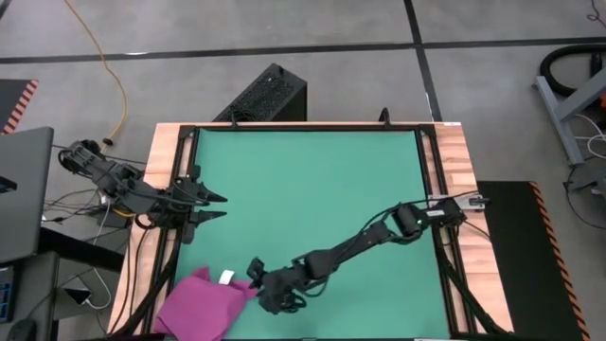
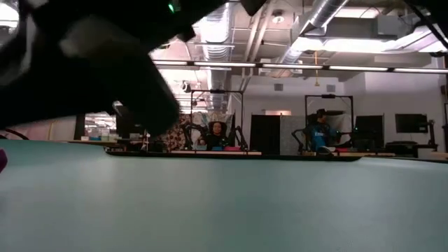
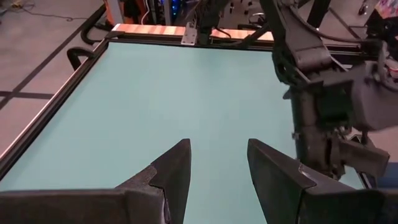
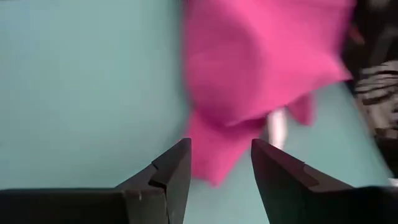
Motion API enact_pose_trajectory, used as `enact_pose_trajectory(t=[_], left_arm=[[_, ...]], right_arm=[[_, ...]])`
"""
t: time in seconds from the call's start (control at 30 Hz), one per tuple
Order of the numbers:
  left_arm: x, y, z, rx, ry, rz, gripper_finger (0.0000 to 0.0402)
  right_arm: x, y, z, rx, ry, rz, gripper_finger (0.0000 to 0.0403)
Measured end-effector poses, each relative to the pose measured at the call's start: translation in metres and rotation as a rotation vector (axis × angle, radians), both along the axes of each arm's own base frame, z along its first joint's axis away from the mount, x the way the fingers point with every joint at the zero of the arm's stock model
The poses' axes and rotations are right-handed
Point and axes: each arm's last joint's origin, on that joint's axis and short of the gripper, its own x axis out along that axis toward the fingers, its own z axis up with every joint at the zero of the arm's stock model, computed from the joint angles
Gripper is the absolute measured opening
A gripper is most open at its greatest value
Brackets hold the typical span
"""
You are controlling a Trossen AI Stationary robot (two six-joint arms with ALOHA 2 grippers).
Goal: Roll towel
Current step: Roll the pink towel
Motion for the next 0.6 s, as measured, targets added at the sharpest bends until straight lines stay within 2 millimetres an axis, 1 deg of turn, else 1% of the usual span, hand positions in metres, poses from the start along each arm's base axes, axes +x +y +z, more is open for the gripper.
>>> enact_pose_trajectory(t=[0.03,0.1,0.17,0.27,0.4,0.47,0.6], left_arm=[[0.000,0.000,0.000,0.001,0.001,0.000,0.0148],[0.000,0.000,-0.001,0.004,0.006,0.000,0.0148],[0.000,0.000,-0.001,0.005,0.007,0.000,0.0148],[0.000,0.000,-0.001,0.005,0.008,0.001,0.0148],[0.000,0.000,-0.001,0.006,0.009,0.001,0.0148],[0.000,0.000,-0.001,0.006,0.009,0.001,0.0148],[0.000,0.000,-0.001,0.008,0.008,0.005,0.0148]], right_arm=[[0.003,0.002,-0.002,-0.005,-0.011,0.005,0.0188],[0.004,0.003,-0.009,-0.047,0.011,0.004,0.0188],[0.006,0.004,-0.020,-0.095,0.010,0.001,0.0188],[0.007,0.002,-0.028,-0.183,0.001,-0.042,0.0188],[0.010,-0.004,-0.033,-0.245,-0.018,-0.126,0.0188],[0.011,-0.007,-0.034,-0.243,-0.011,-0.132,0.0186],[0.011,-0.008,-0.034,-0.242,-0.010,-0.130,0.0166]])
